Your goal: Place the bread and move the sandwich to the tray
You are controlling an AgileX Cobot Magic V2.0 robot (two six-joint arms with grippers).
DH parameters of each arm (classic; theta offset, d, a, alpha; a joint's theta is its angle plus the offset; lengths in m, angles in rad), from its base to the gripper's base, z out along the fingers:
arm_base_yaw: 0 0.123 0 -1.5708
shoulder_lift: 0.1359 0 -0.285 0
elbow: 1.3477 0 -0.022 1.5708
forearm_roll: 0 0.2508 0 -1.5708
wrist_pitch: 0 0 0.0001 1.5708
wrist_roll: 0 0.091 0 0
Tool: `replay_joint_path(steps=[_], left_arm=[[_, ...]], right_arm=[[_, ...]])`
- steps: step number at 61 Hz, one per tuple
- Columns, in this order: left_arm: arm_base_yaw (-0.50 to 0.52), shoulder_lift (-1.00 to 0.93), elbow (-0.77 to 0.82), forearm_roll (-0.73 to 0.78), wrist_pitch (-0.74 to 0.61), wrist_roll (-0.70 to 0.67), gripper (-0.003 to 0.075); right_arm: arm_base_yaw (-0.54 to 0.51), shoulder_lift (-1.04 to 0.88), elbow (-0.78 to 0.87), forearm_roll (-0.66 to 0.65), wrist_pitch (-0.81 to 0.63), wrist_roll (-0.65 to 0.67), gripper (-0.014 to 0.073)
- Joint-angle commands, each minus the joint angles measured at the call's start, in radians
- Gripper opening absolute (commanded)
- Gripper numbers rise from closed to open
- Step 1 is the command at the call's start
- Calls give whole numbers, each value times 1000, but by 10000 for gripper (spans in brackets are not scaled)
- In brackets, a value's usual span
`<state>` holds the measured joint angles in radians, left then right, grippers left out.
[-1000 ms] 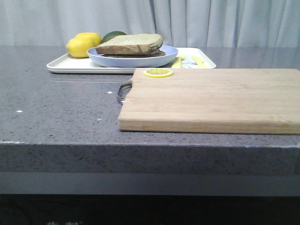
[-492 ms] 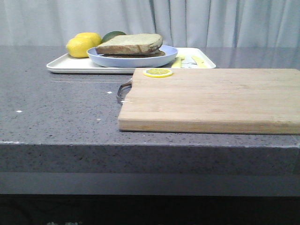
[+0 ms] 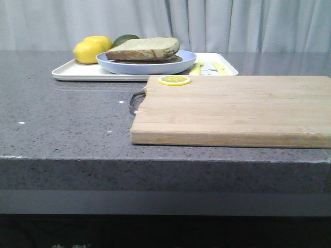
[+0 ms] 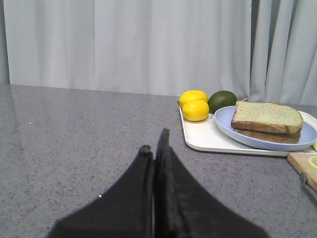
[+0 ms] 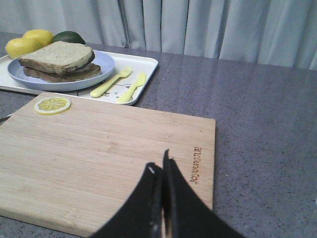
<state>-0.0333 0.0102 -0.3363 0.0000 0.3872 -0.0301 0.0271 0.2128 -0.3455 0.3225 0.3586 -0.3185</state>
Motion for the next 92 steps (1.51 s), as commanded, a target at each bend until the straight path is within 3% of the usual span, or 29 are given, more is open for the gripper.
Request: replay_joint_path(steps=[1,14,30,92], left_arm=[[1,-45,42,-18,-94,-7,-19],[1,-37,155,-31,-141,-7,-19],[1,-37,356,-36,-379,-7,-19],[1,-37,351,-36,-344,-7,-19]], right_arm=[[-5,7,-25,10,-70,-10,-78],[-5,7,-25,10,-67,-10,-78],[-5,7,-25,10,-67,-10,-78],[-5,7,-25,10,-64,-10,-78]])
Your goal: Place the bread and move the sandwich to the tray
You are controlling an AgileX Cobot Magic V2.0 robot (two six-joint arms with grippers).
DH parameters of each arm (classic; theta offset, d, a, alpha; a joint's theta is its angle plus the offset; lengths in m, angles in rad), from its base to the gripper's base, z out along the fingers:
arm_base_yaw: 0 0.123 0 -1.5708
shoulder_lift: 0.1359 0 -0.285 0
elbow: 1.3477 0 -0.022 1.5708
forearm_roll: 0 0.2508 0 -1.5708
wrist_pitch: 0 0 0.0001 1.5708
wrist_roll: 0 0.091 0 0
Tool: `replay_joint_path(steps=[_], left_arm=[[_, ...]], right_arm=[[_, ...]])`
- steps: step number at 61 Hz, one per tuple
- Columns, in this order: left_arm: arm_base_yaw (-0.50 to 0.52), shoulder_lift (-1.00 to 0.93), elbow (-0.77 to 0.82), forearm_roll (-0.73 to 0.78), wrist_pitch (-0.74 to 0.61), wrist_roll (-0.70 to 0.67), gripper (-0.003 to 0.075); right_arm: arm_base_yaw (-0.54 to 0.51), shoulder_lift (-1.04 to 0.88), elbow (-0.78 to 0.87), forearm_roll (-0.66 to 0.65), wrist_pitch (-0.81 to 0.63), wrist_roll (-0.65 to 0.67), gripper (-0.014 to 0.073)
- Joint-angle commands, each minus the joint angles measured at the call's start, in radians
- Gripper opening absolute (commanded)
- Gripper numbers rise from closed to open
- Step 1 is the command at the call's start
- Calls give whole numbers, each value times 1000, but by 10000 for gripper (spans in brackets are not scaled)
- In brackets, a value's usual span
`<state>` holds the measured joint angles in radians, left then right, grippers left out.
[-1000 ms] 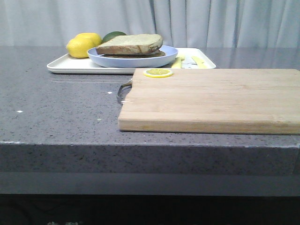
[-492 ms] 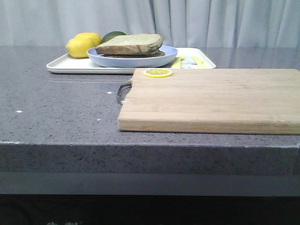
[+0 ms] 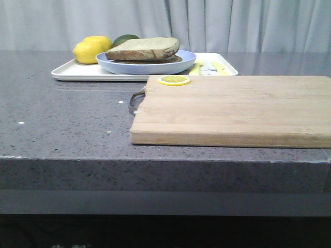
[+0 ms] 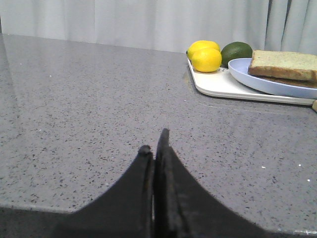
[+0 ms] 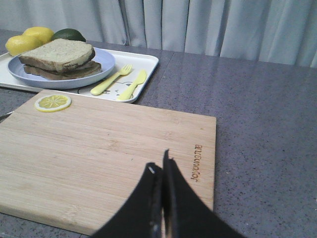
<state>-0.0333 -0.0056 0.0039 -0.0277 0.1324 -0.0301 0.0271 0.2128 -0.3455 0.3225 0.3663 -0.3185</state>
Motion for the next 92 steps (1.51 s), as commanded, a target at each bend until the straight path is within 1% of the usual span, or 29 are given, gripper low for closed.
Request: replay_joint_path(steps=[1,6,12,19,22,26,33,36,41,92], left_arm=[[1,-22,10,-9,-89,-7,-19],[1,-22,10,-9,-89,-7,-19],[1,-22,10,-9,-89,-7,-19],[1,-22,10,-9,-89,-7,-19],[1,-22,10,-9,-89,-7,-19],[1,-22,10,-9,-89,-7,-19],[1,-22,10,-9,-89,-7,-19],[1,-22,10,-9,-89,-7,-19],[1,-22,10,-9,-89,-7,-19],[1,-22,10,-9,-89,-7,-19]], right_arm=[[-5,7,-25,10,-72,-10,-78],[-3,7,-16,0,-87,-10,-78],[11,-12,25,-39,-156,9,-78],[20,-77,151,-151,-294,125,-78],[20,-106,203,-172,-345,158,-78],[20,-155,282,-175,-378,193,-78],[20,-232,373,-174,-366,225,-78],[20,-247,367,-174,-307,225,-78],[20,-244,369,-174,-285,225,-78],[20,-244,369,-168,-283,225,-78]])
